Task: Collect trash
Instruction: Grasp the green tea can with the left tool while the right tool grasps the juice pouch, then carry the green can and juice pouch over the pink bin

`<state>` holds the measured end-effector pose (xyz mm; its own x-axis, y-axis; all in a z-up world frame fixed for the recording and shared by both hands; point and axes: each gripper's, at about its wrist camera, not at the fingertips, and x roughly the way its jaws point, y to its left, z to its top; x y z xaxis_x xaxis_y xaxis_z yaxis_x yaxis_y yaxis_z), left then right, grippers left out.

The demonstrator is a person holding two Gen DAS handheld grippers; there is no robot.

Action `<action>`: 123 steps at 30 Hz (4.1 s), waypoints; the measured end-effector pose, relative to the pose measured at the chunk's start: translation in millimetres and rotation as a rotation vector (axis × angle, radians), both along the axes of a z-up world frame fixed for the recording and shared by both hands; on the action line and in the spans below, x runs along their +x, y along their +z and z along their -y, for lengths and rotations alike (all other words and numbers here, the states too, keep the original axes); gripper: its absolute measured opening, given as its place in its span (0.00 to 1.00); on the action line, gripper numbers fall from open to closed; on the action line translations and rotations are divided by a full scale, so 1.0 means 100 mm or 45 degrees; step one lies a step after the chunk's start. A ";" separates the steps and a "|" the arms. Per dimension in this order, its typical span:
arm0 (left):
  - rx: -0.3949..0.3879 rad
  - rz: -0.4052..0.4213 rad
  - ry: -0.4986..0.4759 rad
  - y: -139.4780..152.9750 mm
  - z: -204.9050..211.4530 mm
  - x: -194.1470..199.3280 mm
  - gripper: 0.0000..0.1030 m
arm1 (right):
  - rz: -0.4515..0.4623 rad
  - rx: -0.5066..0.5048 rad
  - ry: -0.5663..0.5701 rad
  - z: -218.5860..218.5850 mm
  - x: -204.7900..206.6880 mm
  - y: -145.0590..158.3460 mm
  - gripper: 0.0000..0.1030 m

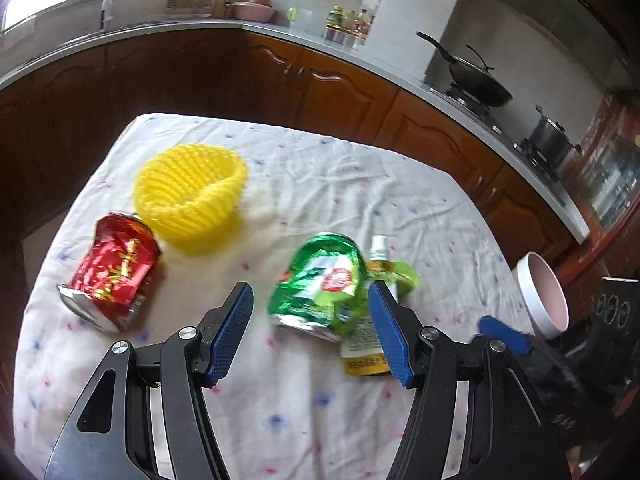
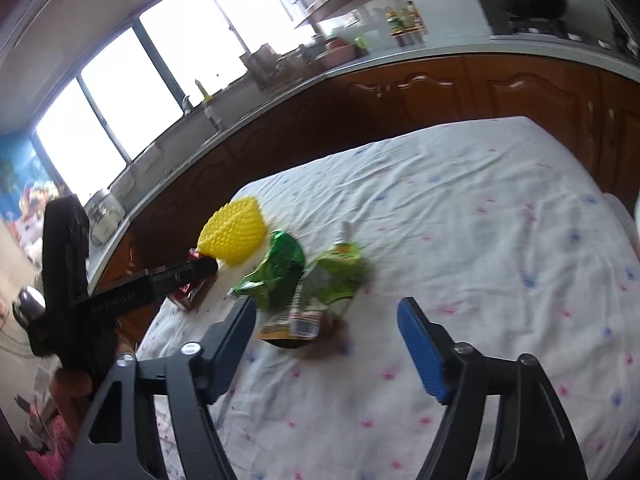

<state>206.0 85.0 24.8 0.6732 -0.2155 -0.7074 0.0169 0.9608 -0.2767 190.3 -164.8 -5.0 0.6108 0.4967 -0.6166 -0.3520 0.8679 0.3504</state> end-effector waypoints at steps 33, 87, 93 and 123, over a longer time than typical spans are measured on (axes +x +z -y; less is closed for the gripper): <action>0.323 -0.079 -0.189 -0.51 0.73 0.44 0.45 | -0.106 -0.077 -0.142 0.66 0.17 -0.21 0.26; -0.083 0.045 -0.758 0.23 3.13 -0.07 0.32 | 0.076 0.027 -0.624 2.80 -0.76 0.35 0.26; -0.082 0.050 -0.808 0.29 3.39 0.00 0.32 | 0.085 0.036 -0.659 2.97 -0.73 0.37 0.26; 0.038 -0.171 -0.947 -0.05 4.78 0.87 0.32 | -0.137 -0.091 -0.672 3.63 -0.03 0.15 0.26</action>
<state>293.1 -393.1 19.6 0.2657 -0.5588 -0.7856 0.6316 0.7165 -0.2961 186.9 -527.8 9.7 0.6974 0.0940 -0.7105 0.1726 0.9402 0.2937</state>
